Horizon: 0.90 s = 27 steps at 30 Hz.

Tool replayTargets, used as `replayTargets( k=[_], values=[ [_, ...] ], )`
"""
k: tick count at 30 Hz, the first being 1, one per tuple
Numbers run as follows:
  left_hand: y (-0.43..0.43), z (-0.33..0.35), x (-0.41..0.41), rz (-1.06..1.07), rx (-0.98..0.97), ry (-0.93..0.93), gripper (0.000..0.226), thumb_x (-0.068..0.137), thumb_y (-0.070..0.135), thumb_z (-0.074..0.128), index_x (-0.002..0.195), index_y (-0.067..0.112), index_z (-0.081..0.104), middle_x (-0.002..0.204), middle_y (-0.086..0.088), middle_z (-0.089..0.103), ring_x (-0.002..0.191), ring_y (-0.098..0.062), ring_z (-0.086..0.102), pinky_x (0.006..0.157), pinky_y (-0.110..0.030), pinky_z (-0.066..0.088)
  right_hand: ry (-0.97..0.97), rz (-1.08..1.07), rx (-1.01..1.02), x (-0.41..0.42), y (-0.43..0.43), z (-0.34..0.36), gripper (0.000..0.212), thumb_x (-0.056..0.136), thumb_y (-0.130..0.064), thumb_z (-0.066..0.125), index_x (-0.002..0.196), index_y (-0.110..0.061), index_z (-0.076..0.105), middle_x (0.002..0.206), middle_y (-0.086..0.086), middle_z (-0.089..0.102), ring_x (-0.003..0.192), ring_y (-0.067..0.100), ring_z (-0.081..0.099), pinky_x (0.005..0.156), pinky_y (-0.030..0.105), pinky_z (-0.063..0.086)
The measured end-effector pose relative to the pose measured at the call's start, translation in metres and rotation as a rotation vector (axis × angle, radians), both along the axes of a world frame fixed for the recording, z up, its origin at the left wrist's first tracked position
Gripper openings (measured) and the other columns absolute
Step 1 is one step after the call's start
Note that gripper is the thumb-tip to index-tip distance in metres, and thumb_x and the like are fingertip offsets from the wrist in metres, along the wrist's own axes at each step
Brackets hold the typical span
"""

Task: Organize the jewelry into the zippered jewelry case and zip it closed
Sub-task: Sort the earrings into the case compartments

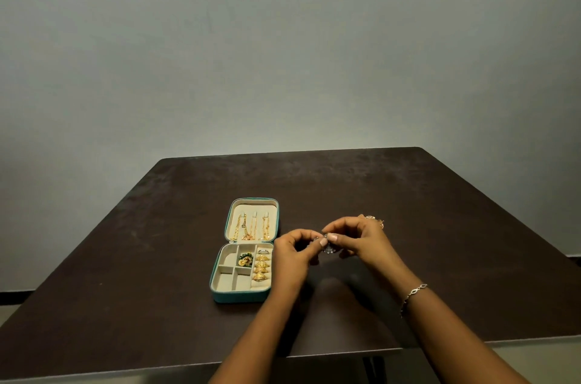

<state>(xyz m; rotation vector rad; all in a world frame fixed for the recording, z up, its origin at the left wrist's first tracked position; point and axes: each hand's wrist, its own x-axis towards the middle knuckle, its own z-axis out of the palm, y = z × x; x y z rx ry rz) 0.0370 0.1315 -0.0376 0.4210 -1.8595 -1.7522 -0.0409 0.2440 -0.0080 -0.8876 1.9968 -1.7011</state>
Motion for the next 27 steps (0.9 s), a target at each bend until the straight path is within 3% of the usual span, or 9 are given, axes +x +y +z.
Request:
replayTargets(
  k=[8, 11, 14, 18, 21, 23, 27],
  values=[
    [-0.036, 0.018, 0.029, 0.109, 0.135, 0.083, 0.017, 0.089, 0.0, 0.053, 0.085, 0.008, 0.067, 0.081, -0.007, 0.064, 0.072, -0.015, 0.058, 0.053, -0.017, 0.052, -0.039, 0.023, -0.036, 0.015, -0.02, 0.003, 0.019, 0.082, 0.005, 0.06, 0.077, -0.012, 0.065, 0.067, 0.005, 0.06, 0.055, 0.004, 0.055, 0.052, 0.016, 0.047],
    [-0.053, 0.021, 0.051, 0.148, 0.137, 0.089, 0.02, 0.088, -0.004, 0.052, 0.086, 0.009, 0.067, 0.083, -0.007, 0.065, 0.062, -0.011, 0.062, 0.052, -0.016, 0.052, -0.038, 0.063, -0.012, 0.029, -0.03, 0.001, 0.017, 0.083, 0.006, 0.059, 0.08, -0.009, 0.066, 0.068, 0.006, 0.06, 0.057, 0.008, 0.054, 0.052, 0.016, 0.048],
    [-0.067, 0.015, 0.073, 0.197, 0.087, 0.072, 0.019, 0.088, -0.006, 0.052, 0.095, 0.004, 0.067, 0.088, -0.006, 0.067, 0.064, -0.004, 0.065, 0.054, -0.014, 0.051, -0.021, 0.09, 0.009, 0.046, -0.041, -0.001, 0.013, 0.083, 0.007, 0.058, 0.083, -0.004, 0.065, 0.069, 0.008, 0.061, 0.061, 0.013, 0.054, 0.053, 0.015, 0.048],
    [-0.086, 0.002, 0.09, 0.301, 0.054, 0.051, 0.021, 0.086, -0.004, 0.055, 0.09, 0.009, 0.07, 0.089, -0.01, 0.07, 0.079, -0.021, 0.066, 0.069, -0.033, 0.055, 0.028, 0.119, 0.066, 0.059, -0.061, -0.001, 0.013, 0.081, 0.005, 0.062, 0.081, -0.007, 0.067, 0.076, 0.005, 0.066, 0.067, 0.009, 0.06, 0.057, 0.015, 0.049],
    [-0.096, -0.005, 0.101, 0.345, -0.008, 0.043, 0.027, 0.086, -0.005, 0.055, 0.084, 0.019, 0.068, 0.081, -0.002, 0.069, 0.068, -0.012, 0.06, 0.061, -0.02, 0.05, 0.096, 0.126, 0.102, 0.066, -0.077, -0.004, 0.02, 0.076, 0.003, 0.068, 0.073, -0.017, 0.068, 0.078, 0.001, 0.068, 0.076, 0.011, 0.063, 0.068, 0.022, 0.051],
    [-0.1, -0.009, 0.106, 0.36, -0.027, 0.043, 0.024, 0.087, -0.004, 0.055, 0.088, 0.016, 0.068, 0.078, 0.0, 0.067, 0.065, -0.007, 0.058, 0.055, -0.015, 0.048, 0.179, 0.117, 0.145, 0.072, -0.089, -0.006, 0.022, 0.074, -0.001, 0.072, 0.071, -0.023, 0.068, 0.079, -0.002, 0.07, 0.082, 0.011, 0.065, 0.077, 0.025, 0.052],
    [-0.101, -0.017, 0.11, 0.376, 0.003, 0.052, 0.024, 0.087, -0.004, 0.055, 0.09, 0.016, 0.069, 0.08, 0.0, 0.068, 0.067, -0.003, 0.062, 0.057, -0.015, 0.05, 0.274, 0.134, 0.231, 0.082, -0.104, -0.007, 0.011, 0.074, -0.005, 0.073, 0.082, -0.013, 0.072, 0.079, -0.007, 0.067, 0.077, -0.001, 0.06, 0.071, 0.009, 0.047]
  ],
)
